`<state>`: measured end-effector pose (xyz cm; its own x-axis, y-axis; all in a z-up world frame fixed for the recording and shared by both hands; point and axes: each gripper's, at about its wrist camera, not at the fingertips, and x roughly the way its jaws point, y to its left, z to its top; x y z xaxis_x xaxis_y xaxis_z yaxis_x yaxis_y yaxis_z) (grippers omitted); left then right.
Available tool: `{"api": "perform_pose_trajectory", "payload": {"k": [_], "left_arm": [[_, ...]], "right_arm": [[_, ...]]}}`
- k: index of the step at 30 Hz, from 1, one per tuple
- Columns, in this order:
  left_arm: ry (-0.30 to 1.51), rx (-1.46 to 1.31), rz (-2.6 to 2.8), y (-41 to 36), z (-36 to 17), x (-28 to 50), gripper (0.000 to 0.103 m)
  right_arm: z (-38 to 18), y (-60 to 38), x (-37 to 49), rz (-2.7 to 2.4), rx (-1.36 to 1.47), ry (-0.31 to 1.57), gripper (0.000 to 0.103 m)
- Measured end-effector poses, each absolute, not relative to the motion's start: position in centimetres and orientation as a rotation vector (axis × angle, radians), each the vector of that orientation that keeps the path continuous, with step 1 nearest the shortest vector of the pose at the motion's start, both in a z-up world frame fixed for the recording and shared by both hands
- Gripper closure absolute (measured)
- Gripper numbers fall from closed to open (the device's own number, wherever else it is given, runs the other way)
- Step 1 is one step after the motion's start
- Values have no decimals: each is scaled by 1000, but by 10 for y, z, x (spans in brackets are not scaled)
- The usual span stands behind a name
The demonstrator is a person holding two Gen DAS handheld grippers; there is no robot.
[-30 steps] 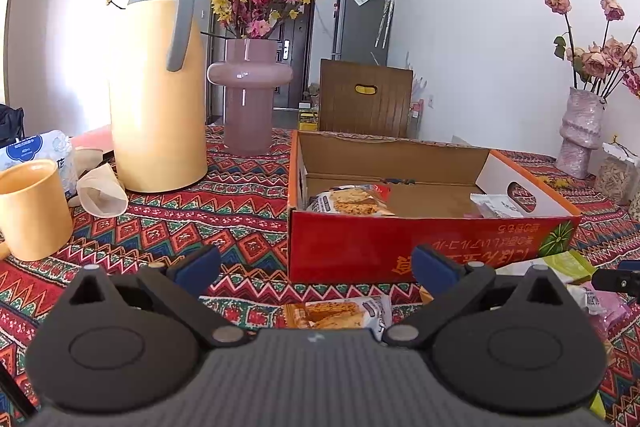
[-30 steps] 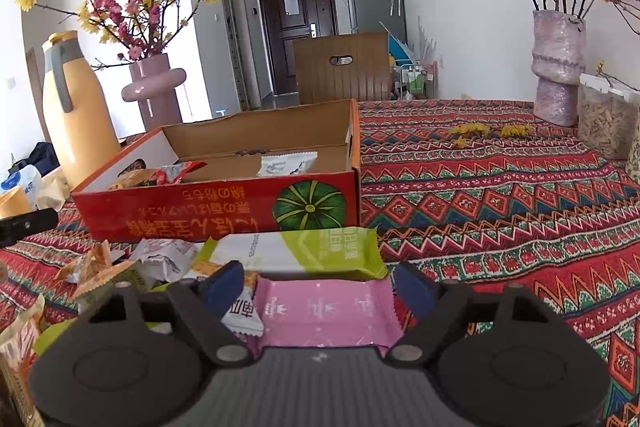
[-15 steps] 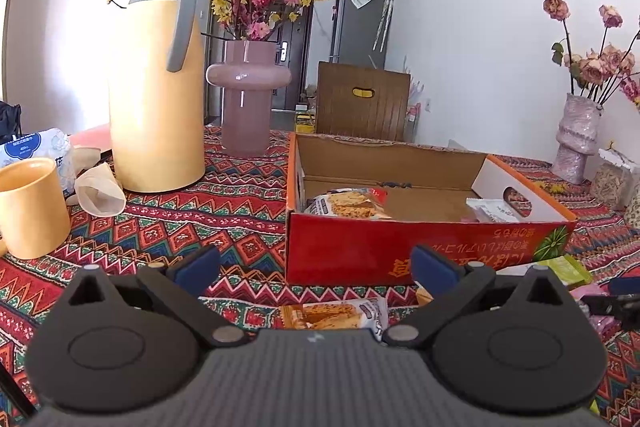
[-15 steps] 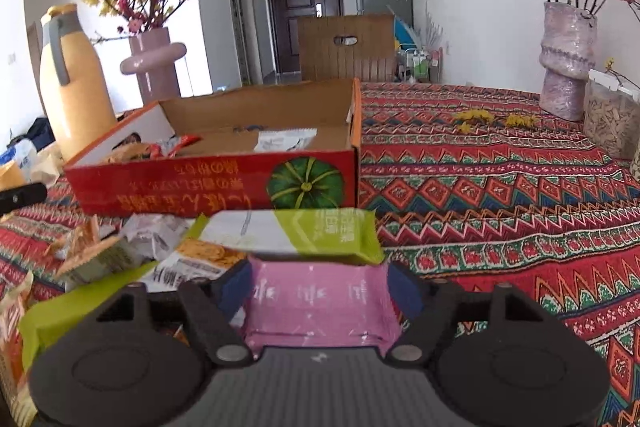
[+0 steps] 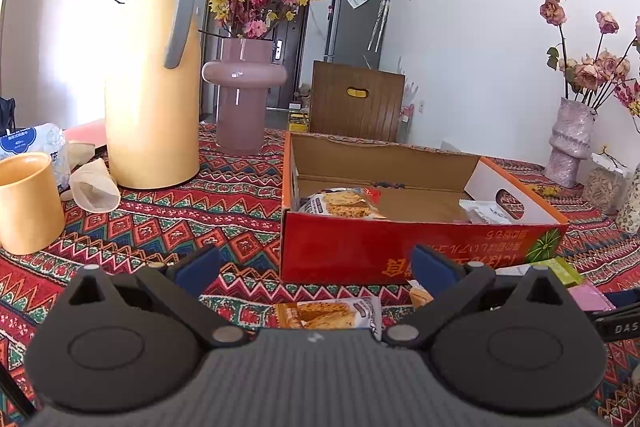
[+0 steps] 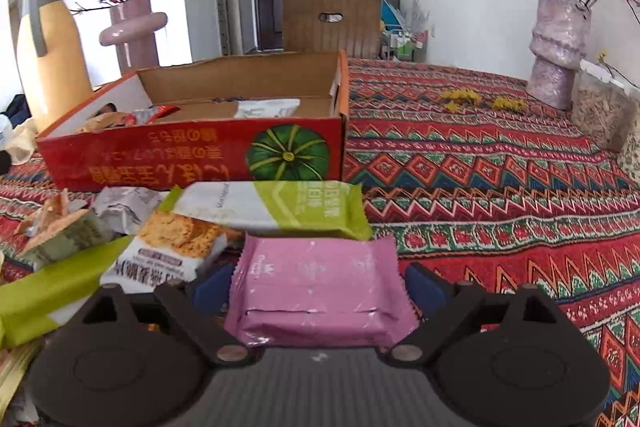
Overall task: Organize snacks
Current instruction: 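Close the right tool on the pink wrapped packet, then grasp a white cookie packet with left tool while right tool holds pink packet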
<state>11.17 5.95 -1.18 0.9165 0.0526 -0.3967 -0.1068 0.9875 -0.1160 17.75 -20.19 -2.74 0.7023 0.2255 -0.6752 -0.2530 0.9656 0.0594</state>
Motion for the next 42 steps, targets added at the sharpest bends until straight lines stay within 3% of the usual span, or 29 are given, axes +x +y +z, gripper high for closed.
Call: {"api": "perform_pose_trajectory", "payload": {"k": [3,5,6,20,24,28,33,37,42], "left_arm": [[399,-136,83,59,-12,110,0],[408,-132,94,59,-13,112,0],[415,-130,100,59,-13,114,0],[572,43,-119,9,-13,122,3],[616,60,-146,-3,-18,128,28],[635,63,-165,-7,-26,135,42],[675,44,-186,-6,-34,140,50],[681,40,-198,-7,-33,140,67],[653,26,-192,-5,-27,133,67]], "right_arm": [[-33,-203,179,261,-34,751,9],[-31,-206,176,264,-9,730,32],[-28,-209,174,257,6,717,36],[-2,-243,145,231,118,578,37],[4,-249,138,267,138,555,37],[7,-250,135,277,138,547,36],[5,-245,132,293,136,557,36],[4,-241,133,317,132,557,36],[7,-239,138,339,131,551,36]]}}
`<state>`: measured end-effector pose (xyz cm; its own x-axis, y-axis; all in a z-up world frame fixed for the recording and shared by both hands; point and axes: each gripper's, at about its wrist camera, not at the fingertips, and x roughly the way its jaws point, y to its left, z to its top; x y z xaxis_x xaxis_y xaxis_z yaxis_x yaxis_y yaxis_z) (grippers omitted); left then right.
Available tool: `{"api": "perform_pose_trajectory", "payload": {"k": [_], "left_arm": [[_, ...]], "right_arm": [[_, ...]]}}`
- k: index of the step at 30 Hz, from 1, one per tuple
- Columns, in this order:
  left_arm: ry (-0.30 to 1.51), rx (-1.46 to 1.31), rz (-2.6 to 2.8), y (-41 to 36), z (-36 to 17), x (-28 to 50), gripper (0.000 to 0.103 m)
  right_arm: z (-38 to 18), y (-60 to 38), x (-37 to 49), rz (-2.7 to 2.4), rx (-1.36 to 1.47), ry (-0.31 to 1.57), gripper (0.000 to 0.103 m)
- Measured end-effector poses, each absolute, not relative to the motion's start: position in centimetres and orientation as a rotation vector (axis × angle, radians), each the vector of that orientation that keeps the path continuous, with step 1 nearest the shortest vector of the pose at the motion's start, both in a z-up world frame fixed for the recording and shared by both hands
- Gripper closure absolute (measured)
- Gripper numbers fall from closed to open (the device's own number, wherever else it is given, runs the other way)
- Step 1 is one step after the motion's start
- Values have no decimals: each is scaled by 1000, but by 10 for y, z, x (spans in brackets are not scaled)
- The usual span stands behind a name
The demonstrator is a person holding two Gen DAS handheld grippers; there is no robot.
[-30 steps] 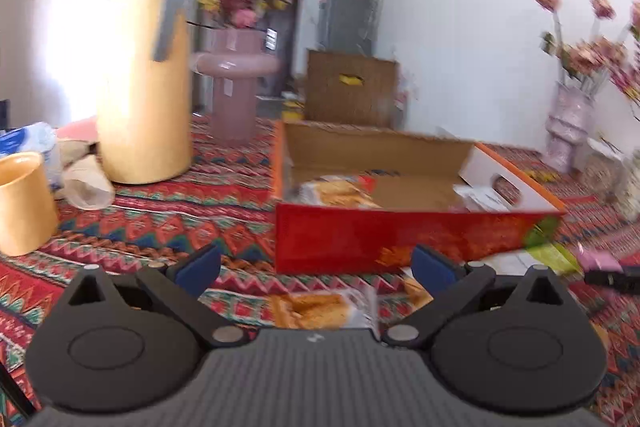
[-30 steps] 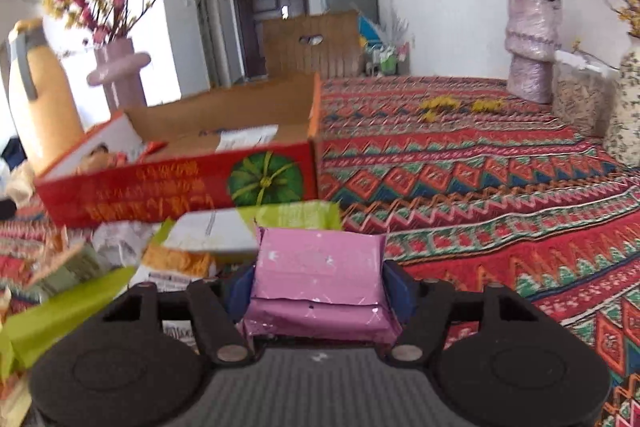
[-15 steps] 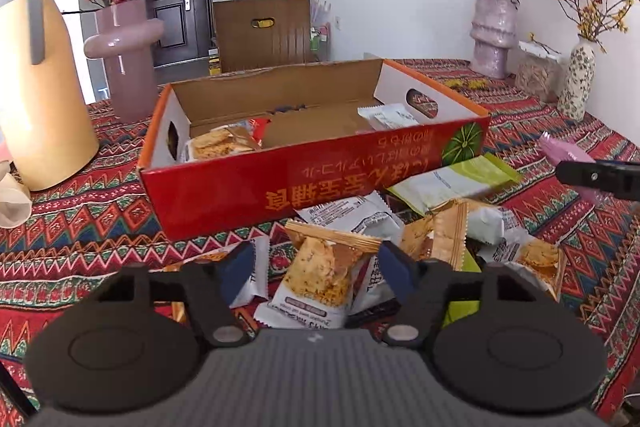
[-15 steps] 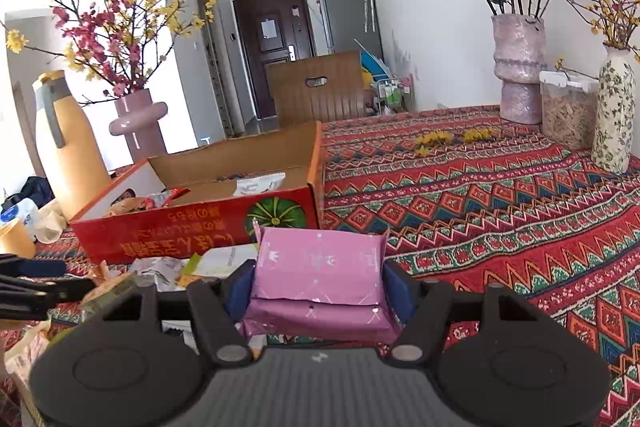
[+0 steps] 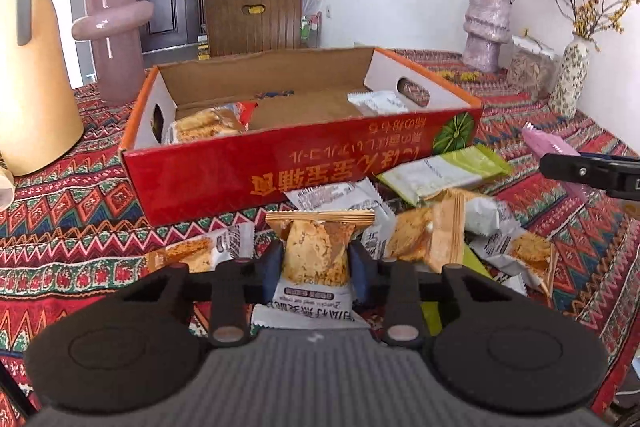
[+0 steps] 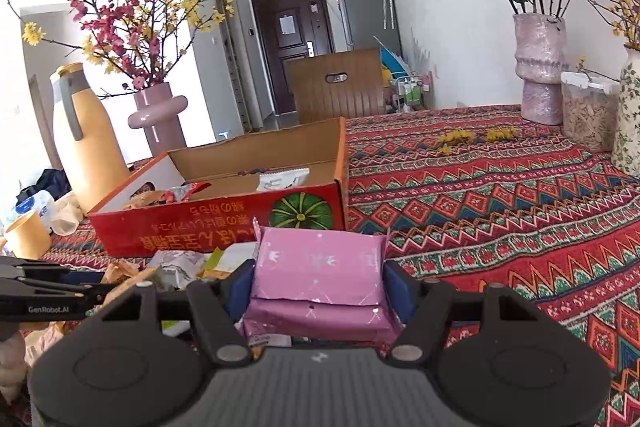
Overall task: Organize snacks
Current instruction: 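Grasp a white cookie packet with left tool while right tool holds pink packet, then lower cookie packet into box with left tool while right tool drops pink packet in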
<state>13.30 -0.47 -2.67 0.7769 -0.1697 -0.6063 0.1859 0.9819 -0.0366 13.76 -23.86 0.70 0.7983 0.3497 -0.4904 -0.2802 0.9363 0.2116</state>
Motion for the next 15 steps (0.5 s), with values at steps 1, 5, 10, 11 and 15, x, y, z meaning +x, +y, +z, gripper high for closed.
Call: {"api": "perform_pose_trajectory", "payload": {"k": [1,5,10,11,15], "left_arm": [[639,19,-197,-3,-24,131,67],[563,8,-195,3,-5,123,67],[483,2,-135,12,25,130,67],[468,-2,-121,14,30,133,67],[425,-20,-71,21,46,148,67]], "right_arm": [[8,-238,138,340,127,547,36],[17,-234,142,330,106,520,36],[33,-224,153,346,64,466,36],[37,-221,158,354,56,456,36],[52,-207,181,377,24,432,36]]}}
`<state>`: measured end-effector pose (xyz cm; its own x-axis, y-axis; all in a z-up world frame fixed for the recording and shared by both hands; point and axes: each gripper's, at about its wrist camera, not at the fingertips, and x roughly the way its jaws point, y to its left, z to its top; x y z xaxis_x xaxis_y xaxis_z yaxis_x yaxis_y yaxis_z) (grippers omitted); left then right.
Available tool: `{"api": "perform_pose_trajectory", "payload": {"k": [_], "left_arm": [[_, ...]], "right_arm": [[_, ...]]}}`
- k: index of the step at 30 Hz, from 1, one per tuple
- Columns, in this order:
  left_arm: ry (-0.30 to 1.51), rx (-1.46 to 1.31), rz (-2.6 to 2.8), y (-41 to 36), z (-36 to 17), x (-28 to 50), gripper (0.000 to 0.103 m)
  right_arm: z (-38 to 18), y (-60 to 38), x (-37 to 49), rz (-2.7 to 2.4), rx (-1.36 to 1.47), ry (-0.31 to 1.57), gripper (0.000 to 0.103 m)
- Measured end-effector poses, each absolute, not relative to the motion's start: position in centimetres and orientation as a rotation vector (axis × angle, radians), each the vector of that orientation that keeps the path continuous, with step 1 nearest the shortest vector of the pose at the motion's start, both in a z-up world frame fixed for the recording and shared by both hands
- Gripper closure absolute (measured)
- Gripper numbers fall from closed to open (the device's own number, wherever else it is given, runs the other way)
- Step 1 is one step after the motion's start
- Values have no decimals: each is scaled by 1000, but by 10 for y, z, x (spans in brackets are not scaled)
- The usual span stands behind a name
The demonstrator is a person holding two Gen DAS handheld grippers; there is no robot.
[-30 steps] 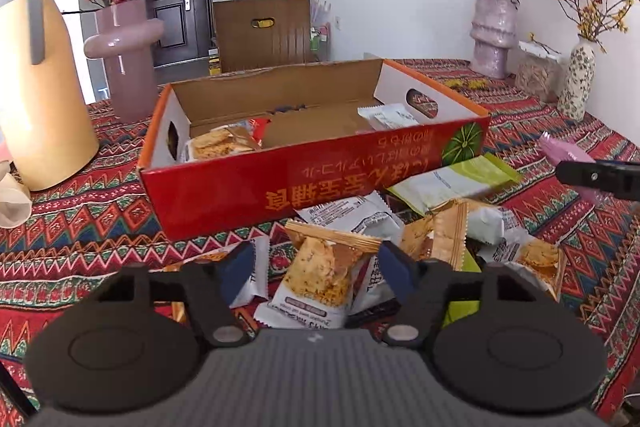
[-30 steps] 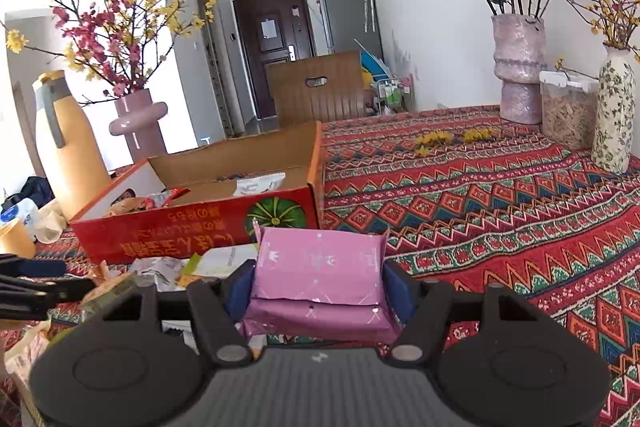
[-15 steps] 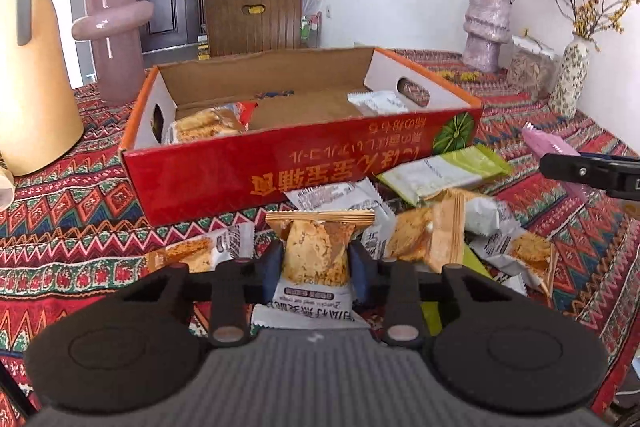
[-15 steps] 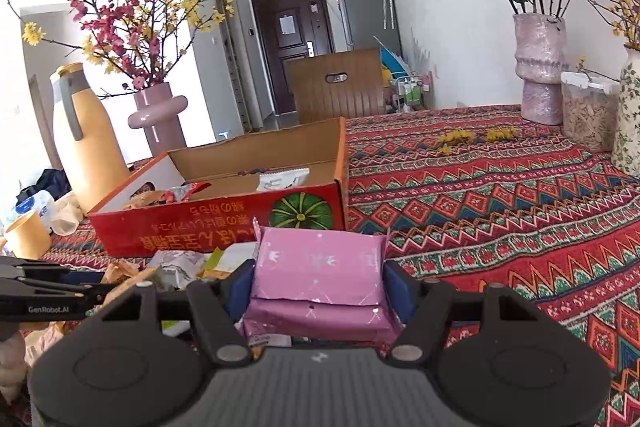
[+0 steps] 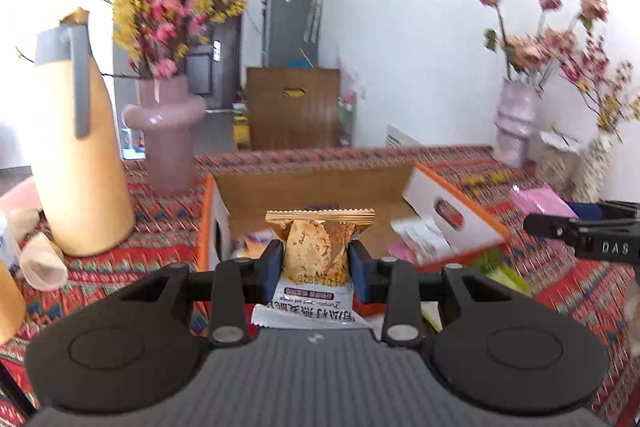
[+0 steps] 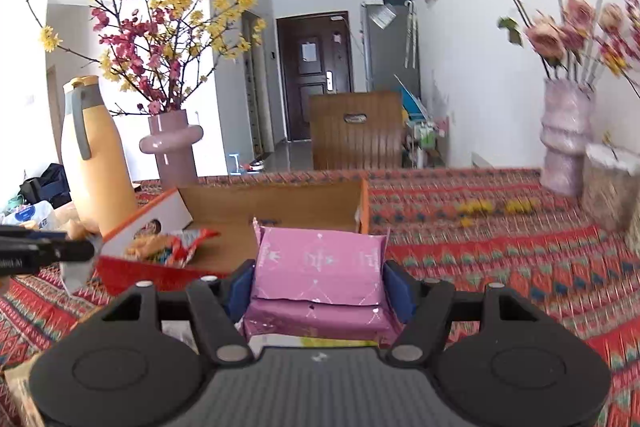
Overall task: Organize snacks
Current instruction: 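Lower cookie packet into box with left tool while right tool drops pink packet in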
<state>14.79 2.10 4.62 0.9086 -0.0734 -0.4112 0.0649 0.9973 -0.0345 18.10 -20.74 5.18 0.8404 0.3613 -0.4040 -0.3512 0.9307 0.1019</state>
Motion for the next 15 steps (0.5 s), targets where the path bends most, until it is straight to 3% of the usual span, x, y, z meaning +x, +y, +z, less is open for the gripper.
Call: {"api": "perform_pose_trajectory", "payload": {"k": [15], "left_arm": [[366,-51,61,28,50,219,67]], "right_arm": [[57,-136,264,395,43,428,36]]}}
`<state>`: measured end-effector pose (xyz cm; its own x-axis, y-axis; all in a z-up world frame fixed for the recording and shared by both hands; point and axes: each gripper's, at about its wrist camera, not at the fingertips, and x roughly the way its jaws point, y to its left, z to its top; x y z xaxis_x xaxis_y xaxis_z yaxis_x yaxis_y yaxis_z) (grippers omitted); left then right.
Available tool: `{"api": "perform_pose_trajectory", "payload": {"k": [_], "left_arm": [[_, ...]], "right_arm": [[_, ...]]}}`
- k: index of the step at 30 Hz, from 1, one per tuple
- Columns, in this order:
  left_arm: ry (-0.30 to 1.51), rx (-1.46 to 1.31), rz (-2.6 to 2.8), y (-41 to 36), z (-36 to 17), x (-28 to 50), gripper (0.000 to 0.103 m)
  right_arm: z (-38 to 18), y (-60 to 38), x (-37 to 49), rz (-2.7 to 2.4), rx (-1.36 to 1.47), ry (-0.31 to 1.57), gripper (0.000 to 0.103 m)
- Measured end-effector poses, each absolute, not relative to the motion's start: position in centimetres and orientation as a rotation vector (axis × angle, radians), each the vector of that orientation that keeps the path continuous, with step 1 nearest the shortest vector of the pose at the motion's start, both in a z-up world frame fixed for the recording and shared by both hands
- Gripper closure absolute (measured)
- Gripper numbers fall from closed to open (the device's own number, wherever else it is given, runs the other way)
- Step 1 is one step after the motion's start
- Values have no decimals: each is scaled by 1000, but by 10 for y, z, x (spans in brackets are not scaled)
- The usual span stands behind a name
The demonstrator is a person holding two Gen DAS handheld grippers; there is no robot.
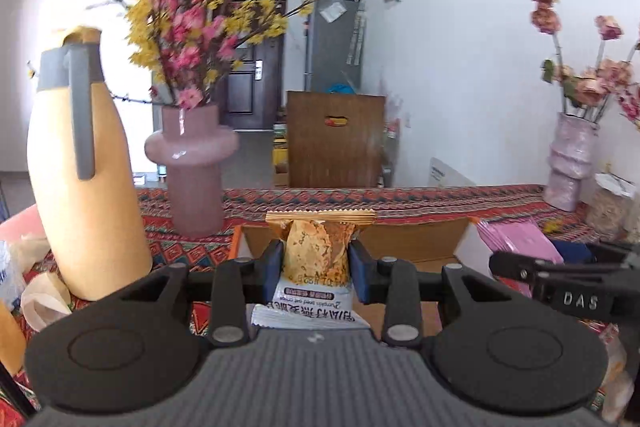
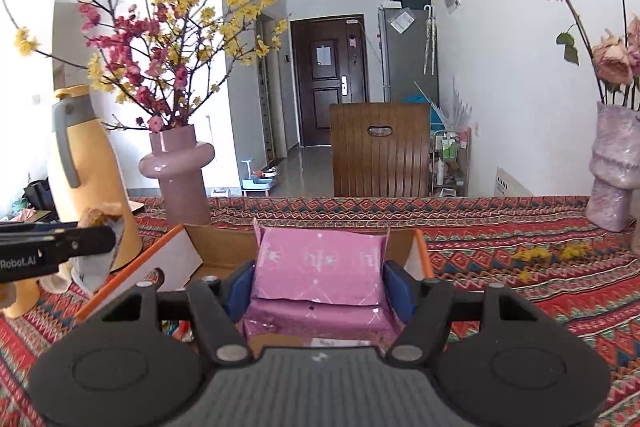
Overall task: Organize snacks
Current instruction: 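Lower cookie packet into box with left tool while right tool drops pink packet in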
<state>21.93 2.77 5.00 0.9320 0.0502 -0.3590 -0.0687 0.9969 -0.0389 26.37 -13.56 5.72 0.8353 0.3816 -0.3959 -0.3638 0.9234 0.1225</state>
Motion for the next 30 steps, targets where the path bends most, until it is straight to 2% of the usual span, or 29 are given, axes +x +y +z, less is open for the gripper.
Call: {"api": "perform_pose_trajectory", "payload": {"k": [11,12,13,14,16,17,19,21,30], "left_arm": [[407,-84,73,41,24,228,67],[400,-88,80,42,24,227,63],[393,-91,81,42,24,226,51],[384,-95,82,42,25,223,45],[357,-99,102,42,27,219,17],[337,-100,109,42,28,216,14],[316,-108,117,42,31,212,0],[301,-113,127,42,32,209,0],[299,-118,122,40,33,206,0]], "right_arm": [[24,-119,276,399,2,498,36],[22,-120,276,400,4,502,33],[22,-120,276,400,9,505,30],[21,-121,275,400,13,507,28],[22,-124,276,396,27,502,23],[23,-126,275,398,38,499,19],[24,-131,274,398,58,487,3],[26,-134,271,397,68,473,0],[29,-137,264,390,73,443,0]]}}
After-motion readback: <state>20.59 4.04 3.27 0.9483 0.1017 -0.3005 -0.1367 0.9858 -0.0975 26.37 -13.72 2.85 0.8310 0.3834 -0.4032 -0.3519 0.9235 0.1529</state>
